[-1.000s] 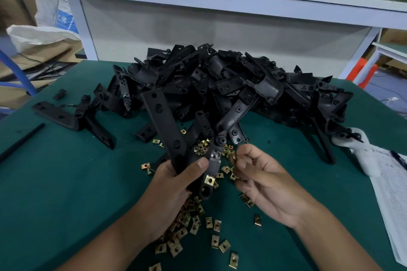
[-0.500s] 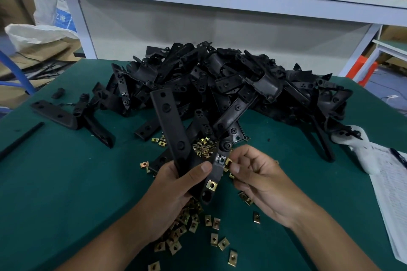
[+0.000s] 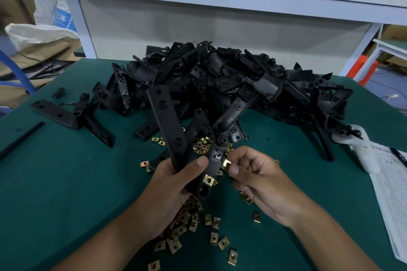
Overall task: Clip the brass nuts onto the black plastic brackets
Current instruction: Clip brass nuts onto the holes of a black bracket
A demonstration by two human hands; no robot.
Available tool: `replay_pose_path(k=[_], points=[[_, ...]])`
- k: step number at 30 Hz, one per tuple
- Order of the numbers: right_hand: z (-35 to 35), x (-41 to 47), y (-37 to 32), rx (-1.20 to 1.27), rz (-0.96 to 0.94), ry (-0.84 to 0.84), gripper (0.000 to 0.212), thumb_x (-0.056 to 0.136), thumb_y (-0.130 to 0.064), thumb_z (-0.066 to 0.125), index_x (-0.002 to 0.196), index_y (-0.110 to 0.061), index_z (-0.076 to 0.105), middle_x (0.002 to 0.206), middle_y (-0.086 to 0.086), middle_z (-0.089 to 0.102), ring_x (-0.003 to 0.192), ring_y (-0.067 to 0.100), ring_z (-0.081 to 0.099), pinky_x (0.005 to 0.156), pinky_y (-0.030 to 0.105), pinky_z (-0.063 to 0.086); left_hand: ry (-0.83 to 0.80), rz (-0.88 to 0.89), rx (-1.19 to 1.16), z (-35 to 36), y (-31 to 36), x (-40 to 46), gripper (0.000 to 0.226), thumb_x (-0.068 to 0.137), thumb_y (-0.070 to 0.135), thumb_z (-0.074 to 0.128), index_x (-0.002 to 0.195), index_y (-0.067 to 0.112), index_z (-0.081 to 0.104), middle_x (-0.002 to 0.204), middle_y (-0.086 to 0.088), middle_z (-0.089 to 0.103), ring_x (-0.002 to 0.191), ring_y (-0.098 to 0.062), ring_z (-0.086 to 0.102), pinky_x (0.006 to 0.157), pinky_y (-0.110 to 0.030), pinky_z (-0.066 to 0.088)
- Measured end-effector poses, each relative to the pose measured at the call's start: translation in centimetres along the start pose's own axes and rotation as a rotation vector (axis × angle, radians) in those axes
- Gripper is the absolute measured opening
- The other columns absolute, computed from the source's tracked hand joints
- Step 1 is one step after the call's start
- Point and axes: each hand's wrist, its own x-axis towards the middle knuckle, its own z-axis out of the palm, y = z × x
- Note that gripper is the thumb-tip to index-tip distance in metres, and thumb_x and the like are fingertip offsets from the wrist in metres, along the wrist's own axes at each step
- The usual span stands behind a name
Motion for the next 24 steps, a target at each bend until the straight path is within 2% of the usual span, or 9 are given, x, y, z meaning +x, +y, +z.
replay_pose_path(k=[3, 7, 14, 20, 24], points=[[-0.03, 0.03, -0.05, 0.001, 0.002, 0.005, 0.010, 0.076, -0.025, 0.079, 0.085, -0.026, 0.074, 0.072, -0.012, 0.061, 0.062, 0.000, 0.052, 0.055, 0.016, 0.039, 0.015, 0.010, 0.016, -0.24, 0.14, 0.08, 0.043, 0.084, 0.044, 0.081, 0.113, 0.014, 0.076, 0.123, -0.016, 0.070, 0.114, -0.027, 0.066, 0.093, -0.037, 0.058], [-0.01, 0.00, -0.03, -0.007, -0.001, 0.003, 0.010, 0.076, -0.025, 0.079, 0.085, -0.027, 0.074, 0.072, -0.012, 0.061, 0.061, 0.001, 0.051, 0.055, 0.016, 0.039, -0.034, -0.005, 0.002, 0.10, 0.15, -0.05, 0.034, 0.085, 0.041, 0.080, 0.108, 0.017, 0.078, 0.115, -0.007, 0.075, 0.104, -0.017, 0.071, 0.077, -0.024, 0.057], [-0.01, 0.03, -0.07, 0.017, -0.006, 0.012, 0.010, 0.076, -0.022, 0.078, 0.085, -0.025, 0.074, 0.072, -0.011, 0.061, 0.061, -0.001, 0.051, 0.054, 0.015, 0.039, -0.027, -0.020, -0.016, 0.27, 0.24, -0.17, 0.036, 0.076, 0.044, 0.086, 0.103, 0.020, 0.080, 0.107, -0.003, 0.076, 0.094, -0.011, 0.072, 0.071, -0.021, 0.056], [-0.10, -0.03, -0.10, 0.005, 0.002, 0.022, 0.012, 0.076, -0.023, 0.079, 0.087, -0.024, 0.074, 0.071, -0.011, 0.061, 0.060, -0.001, 0.051, 0.053, 0.015, 0.040, -0.020, -0.031, 0.000, 0.21, 0.22, -0.17, 0.043, 0.077, 0.043, 0.086, 0.109, 0.016, 0.077, 0.116, -0.008, 0.074, 0.106, -0.019, 0.071, 0.080, -0.026, 0.057], [-0.05, -0.08, -0.17, -0.047, 0.005, 0.028, 0.012, 0.081, -0.017, 0.076, 0.085, -0.028, 0.075, 0.070, -0.013, 0.061, 0.060, 0.000, 0.051, 0.055, 0.015, 0.040, -0.018, -0.046, 0.019, 0.09, 0.22, -0.19, 0.041, 0.077, 0.045, 0.086, 0.108, 0.017, 0.078, 0.113, -0.007, 0.075, 0.104, -0.017, 0.072, 0.080, -0.024, 0.057]])
